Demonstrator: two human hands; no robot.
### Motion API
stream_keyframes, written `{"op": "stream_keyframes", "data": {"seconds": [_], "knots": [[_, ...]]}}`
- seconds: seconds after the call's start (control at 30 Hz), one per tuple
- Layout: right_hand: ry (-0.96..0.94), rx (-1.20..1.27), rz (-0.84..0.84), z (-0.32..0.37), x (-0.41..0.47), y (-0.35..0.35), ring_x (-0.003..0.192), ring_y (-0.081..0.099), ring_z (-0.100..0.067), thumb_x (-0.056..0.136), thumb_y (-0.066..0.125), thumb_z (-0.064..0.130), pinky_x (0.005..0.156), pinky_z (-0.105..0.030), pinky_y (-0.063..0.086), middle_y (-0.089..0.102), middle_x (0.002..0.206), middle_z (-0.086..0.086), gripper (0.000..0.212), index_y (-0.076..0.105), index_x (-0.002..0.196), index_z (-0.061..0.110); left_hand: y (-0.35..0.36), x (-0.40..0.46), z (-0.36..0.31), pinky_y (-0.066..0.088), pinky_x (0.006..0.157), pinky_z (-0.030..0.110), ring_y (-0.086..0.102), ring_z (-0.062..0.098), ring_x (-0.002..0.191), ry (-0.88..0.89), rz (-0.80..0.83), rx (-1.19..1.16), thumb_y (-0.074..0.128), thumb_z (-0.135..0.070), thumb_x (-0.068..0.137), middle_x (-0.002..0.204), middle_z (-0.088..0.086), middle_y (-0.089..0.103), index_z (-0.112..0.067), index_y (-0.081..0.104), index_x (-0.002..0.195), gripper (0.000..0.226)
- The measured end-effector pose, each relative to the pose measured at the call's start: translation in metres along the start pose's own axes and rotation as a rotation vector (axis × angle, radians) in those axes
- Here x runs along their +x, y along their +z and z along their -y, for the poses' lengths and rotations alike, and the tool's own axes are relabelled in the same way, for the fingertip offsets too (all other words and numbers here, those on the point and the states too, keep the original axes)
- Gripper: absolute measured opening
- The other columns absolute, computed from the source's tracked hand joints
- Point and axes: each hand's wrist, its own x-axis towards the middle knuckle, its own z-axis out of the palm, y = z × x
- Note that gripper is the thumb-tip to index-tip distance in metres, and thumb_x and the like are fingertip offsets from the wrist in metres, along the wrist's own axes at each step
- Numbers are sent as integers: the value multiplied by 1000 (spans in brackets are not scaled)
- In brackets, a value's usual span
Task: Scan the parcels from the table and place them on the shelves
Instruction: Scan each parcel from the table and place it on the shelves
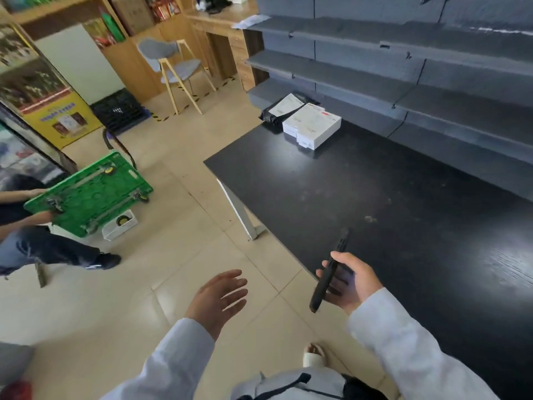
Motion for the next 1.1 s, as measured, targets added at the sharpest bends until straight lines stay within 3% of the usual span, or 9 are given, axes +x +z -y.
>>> {"op": "stream_keyframes", "data": {"seconds": [0.13,0.3,0.43,0.57,0.77,0.87,0.93,1.03,1.1], "knots": [[-25,31,-3,19,28,20,85,67,-26,84,73,18,74,-42,54,66,87,-7,24,62,105,13,23,35,-14,54,90,41,68,31,96,-46,43,34,62,-5,89,98,13,73,-6,71,108,21],[-29,100,-96,42,41,9,91,66,-29,81,74,17,91,-53,53,65,95,-10,30,64,109,13,64,92,-28,57,86,40,69,31,93,-164,121,71,64,-11,90,100,15,73,-5,73,105,19],[-104,158,-219,60,51,-6,80,62,-25,89,65,10,68,-39,51,60,86,-7,11,60,96,16,117,161,-52,56,81,39,66,27,82,-176,183,182,64,-11,91,95,13,69,-6,70,101,13],[-168,229,-344,76,65,-7,82,62,-26,90,63,6,71,-40,50,62,88,-7,15,63,100,18,176,229,-73,57,78,38,67,25,86,-188,241,289,63,-14,92,100,11,68,-11,69,102,13],[-225,376,-530,104,88,25,86,64,-27,89,65,10,71,-42,52,64,93,-8,13,62,96,21,248,321,-140,49,53,23,60,17,61,-68,367,453,56,1,92,82,7,64,-14,64,97,18],[-256,432,-617,120,94,48,85,63,-27,90,64,8,71,-43,51,64,91,-9,13,61,92,20,284,376,-179,55,83,35,63,23,88,168,306,736,70,-10,85,115,8,65,-17,62,115,32],[-269,467,-688,128,100,62,85,63,-28,89,65,9,71,-43,51,65,92,-9,13,61,93,20,307,408,-197,44,103,42,56,31,117,252,250,981,74,-22,81,136,11,54,-20,56,128,50],[-263,497,-764,138,113,84,85,63,-28,84,68,14,71,-43,52,65,95,-9,12,62,94,18,338,438,-213,31,108,46,35,35,134,314,168,1167,77,-34,78,149,12,34,-27,40,144,76],[-270,520,-789,144,122,96,86,63,-28,70,73,20,80,-50,53,65,96,-10,28,62,94,17,356,456,-218,27,111,46,30,33,135,373,135,1205,81,-41,71,152,10,28,-30,30,148,92]]}}
